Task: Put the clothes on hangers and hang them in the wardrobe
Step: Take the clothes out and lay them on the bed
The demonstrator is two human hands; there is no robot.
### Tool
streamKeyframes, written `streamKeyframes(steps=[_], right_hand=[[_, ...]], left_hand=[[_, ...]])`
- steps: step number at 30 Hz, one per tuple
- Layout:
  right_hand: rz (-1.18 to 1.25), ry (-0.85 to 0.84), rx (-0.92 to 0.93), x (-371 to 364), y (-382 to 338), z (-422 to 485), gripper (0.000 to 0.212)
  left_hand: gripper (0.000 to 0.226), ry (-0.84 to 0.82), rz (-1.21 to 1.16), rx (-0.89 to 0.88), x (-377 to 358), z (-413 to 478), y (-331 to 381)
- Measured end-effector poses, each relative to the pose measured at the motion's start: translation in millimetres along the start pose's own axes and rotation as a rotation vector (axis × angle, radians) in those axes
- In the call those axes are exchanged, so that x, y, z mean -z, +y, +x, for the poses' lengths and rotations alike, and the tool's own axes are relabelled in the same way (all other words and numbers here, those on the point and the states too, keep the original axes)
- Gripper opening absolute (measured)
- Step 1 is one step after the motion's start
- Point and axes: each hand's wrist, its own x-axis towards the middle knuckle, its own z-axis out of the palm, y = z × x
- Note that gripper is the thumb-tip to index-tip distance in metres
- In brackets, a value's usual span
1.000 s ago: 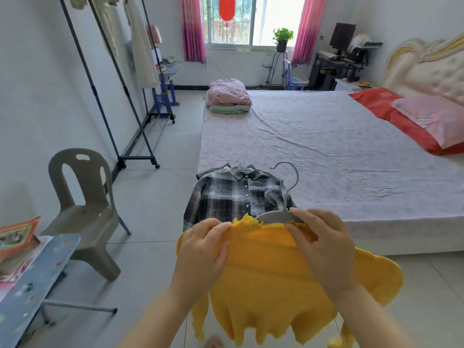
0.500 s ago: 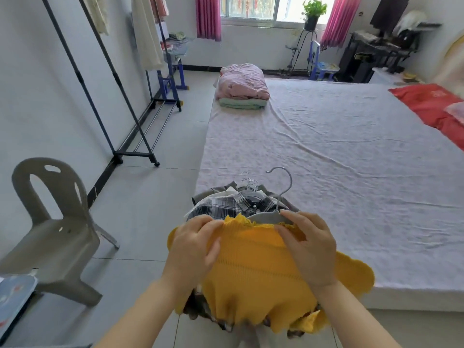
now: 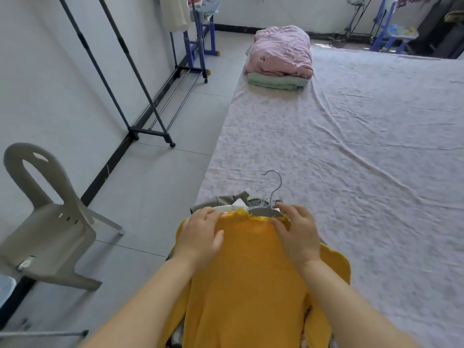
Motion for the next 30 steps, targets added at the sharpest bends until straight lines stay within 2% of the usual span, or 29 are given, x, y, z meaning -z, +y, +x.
streamKeyframes(steps=[2,4,9,14,18,23,30], right_hand=[[-0.11,-0.133,-0.086,-10.1,17.3,15.1,0.043],[-0.139,-0.197,-0.111,-16.9,29.7,16.0,0.045],[-0.188,-0.287,-0.143,-22.7,51.0,-12.2,0.045],[-0.203,-0.315,-0.213,-13.7,52.7,-31.0,0.048],[-0.221,-0.274,-0.257,2.4,43.9,-44.7,0.05],[-0.224,-0.165,-0.41,24.8,30.5,-77.8,0.052],[-0.269,0.074,-0.738,48.3,-3.5,-168.5,0.049]], left_hand=[[0.048,-0.067,0.007,0.036,-16.1,15.1,-3.1],[0.05,-0.127,0.025,0.054,-28.7,22.2,-4.2],[0.052,-0.297,0.105,0.072,-43.8,25.3,-3.3],[0.054,-0.353,0.156,-0.002,-37.1,29.9,11.5],[0.054,-0.38,0.193,-0.107,-26.7,35.1,25.5],[0.057,-0.458,0.236,-0.285,-14.4,41.3,43.0],[0.057,-0.614,0.348,-0.71,-2.1,23.7,83.4]])
